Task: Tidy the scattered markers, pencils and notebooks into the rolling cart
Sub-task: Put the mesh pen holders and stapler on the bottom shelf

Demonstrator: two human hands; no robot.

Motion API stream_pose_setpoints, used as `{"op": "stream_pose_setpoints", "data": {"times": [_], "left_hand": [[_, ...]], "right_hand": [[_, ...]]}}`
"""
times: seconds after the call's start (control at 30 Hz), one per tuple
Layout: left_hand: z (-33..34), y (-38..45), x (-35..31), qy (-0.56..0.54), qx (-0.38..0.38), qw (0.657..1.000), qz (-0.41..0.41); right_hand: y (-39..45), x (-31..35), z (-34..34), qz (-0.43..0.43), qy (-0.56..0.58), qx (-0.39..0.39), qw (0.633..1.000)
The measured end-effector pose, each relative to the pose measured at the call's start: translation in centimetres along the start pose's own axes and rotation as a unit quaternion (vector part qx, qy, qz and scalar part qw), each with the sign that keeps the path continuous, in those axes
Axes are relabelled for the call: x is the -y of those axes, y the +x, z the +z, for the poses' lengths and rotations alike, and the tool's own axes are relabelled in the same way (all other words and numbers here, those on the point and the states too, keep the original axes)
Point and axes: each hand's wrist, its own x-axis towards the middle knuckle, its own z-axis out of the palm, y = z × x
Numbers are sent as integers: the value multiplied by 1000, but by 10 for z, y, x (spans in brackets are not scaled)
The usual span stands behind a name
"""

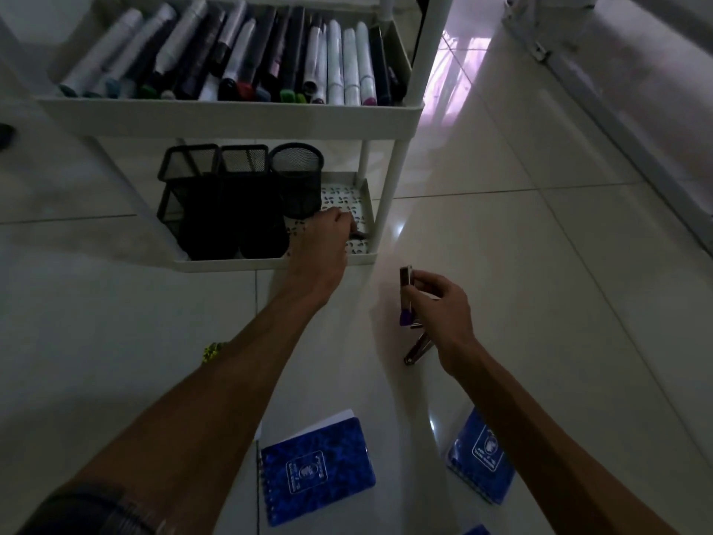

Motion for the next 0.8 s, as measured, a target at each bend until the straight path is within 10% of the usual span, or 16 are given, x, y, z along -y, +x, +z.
{"op": "stream_pose_setpoints", "data": {"times": [0.8], "left_hand": [[2,-30,35,127,117,978,119]], "right_hand": [[-3,6,23,-1,-6,14,1000]]}}
